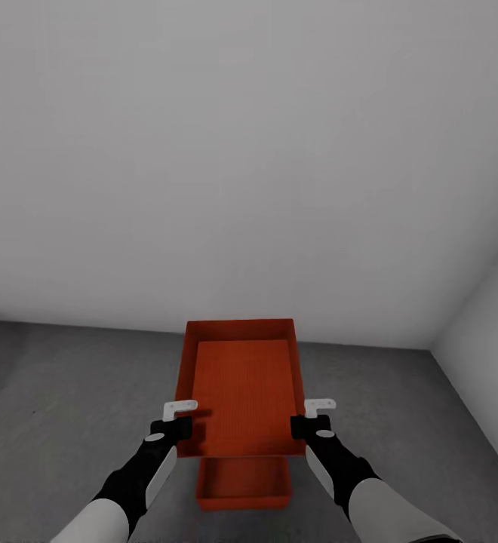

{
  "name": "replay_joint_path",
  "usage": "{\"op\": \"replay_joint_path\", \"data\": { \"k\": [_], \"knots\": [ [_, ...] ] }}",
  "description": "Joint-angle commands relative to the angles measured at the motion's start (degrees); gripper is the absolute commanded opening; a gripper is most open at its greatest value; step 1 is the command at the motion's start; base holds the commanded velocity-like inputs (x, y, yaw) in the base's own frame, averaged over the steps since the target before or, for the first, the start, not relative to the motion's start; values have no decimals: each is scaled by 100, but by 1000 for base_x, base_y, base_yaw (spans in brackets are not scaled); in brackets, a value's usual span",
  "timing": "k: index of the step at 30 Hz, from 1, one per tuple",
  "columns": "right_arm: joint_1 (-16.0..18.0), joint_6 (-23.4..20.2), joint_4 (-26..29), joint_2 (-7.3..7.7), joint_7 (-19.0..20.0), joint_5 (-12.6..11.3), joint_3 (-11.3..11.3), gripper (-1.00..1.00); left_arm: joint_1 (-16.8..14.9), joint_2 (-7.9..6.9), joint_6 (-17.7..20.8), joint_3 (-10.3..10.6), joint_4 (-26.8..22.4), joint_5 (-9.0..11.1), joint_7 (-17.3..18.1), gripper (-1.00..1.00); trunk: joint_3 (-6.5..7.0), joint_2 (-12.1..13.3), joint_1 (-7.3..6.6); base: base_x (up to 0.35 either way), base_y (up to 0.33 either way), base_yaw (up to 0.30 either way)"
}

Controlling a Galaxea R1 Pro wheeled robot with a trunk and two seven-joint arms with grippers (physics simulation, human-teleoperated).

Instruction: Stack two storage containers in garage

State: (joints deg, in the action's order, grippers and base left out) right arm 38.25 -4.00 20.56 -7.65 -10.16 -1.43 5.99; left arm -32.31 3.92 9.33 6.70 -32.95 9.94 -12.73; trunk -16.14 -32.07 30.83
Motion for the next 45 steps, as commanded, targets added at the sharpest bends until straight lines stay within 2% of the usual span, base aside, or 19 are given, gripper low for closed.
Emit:
{"op": "replay_joint_path", "data": {
  "k": [1, 45],
  "knots": [
    [2, -44, 1, 0, -66, 3, -126, -100, -3, 48, 25, -8, -80, 8, -63, -100, -18, -9, 1, 0, 0, 0],
    [3, -40, 1, 0, -66, 3, -135, -100, -3, 48, 25, -8, -82, 8, -63, -100, -424, -9, 1, 0, 0, 0]
  ]
}}
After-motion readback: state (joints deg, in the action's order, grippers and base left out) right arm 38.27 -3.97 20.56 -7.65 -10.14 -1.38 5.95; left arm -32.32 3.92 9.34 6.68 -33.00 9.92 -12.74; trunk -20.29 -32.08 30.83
